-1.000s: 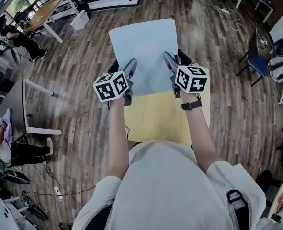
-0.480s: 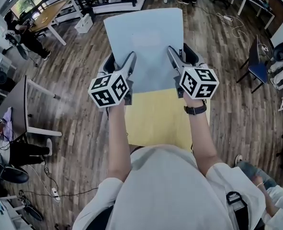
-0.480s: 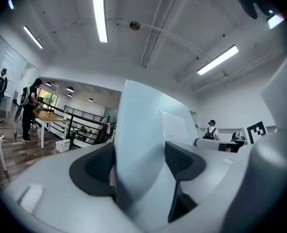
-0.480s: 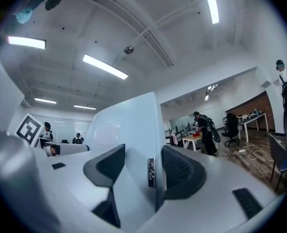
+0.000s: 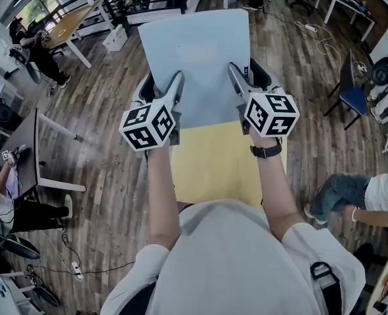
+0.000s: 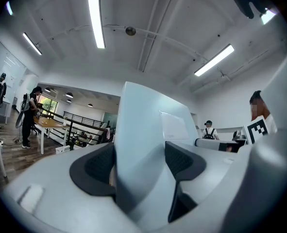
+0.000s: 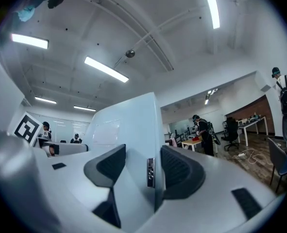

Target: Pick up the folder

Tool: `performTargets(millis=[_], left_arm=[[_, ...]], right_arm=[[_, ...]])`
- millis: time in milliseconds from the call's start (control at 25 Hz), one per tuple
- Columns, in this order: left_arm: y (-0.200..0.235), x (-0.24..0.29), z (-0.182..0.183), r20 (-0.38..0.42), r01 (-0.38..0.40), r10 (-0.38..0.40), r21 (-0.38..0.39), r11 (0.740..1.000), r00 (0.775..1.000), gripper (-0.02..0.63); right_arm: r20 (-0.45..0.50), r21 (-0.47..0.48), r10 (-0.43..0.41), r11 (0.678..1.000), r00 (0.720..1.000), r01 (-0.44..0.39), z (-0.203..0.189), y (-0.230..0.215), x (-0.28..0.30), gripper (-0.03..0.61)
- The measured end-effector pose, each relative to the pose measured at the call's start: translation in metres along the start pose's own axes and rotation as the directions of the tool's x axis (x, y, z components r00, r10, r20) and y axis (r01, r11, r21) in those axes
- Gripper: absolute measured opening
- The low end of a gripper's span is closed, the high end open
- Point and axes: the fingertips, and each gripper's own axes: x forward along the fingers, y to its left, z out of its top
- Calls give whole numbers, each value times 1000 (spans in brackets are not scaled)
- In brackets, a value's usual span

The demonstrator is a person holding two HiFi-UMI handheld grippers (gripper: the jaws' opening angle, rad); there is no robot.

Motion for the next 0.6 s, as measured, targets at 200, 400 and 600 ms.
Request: performTargets(millis=[200,400,600], left_arm=[[-5,4,1,3,10,-10,5,1000,1000,324],[-9,8,-6,-9,23,-23,3,1000,1000,324],[-6,13,-14,-21,26,-26,-5,1000,999,324]], right_arm=[[7,4,-10,1000,1000,10,2,-5,-2,233],[0,12,-30,999,1000,30,-4,-11,-6,233],[-18,12,-44,999,999,45,-13,-14,-3,233]])
